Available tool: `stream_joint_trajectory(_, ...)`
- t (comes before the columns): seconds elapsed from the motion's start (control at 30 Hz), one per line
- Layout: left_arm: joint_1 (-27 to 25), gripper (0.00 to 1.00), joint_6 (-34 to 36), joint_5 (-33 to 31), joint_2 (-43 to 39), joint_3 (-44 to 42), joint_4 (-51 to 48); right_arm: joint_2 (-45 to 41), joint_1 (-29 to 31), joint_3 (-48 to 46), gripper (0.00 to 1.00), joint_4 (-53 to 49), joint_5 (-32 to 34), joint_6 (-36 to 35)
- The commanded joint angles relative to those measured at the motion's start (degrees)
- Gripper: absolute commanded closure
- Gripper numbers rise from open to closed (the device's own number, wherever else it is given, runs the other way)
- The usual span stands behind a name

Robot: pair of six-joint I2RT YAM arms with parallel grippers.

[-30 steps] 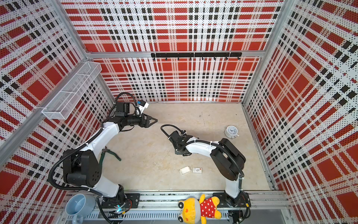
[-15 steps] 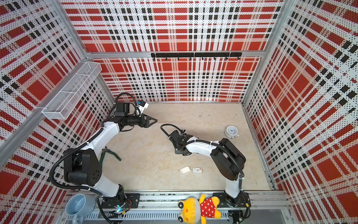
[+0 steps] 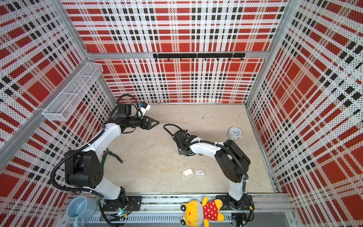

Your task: Load the staples into the stapler

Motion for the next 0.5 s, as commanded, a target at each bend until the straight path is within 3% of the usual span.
stream_joint_trajectory(0.0, 0.55, 0.22, 0.53, 1.01, 0.56, 1.32, -0.58, -1.62, -0.29, 0.31, 0.95, 1.59, 0.51, -1.17)
stream_joint_trajectory(0.47, 0.66, 0.22, 0.84, 1.18, 0.25, 1.08, -0.76, -0.58, -0.36, -0.80, 0.96, 2.13, -0.46, -0.16)
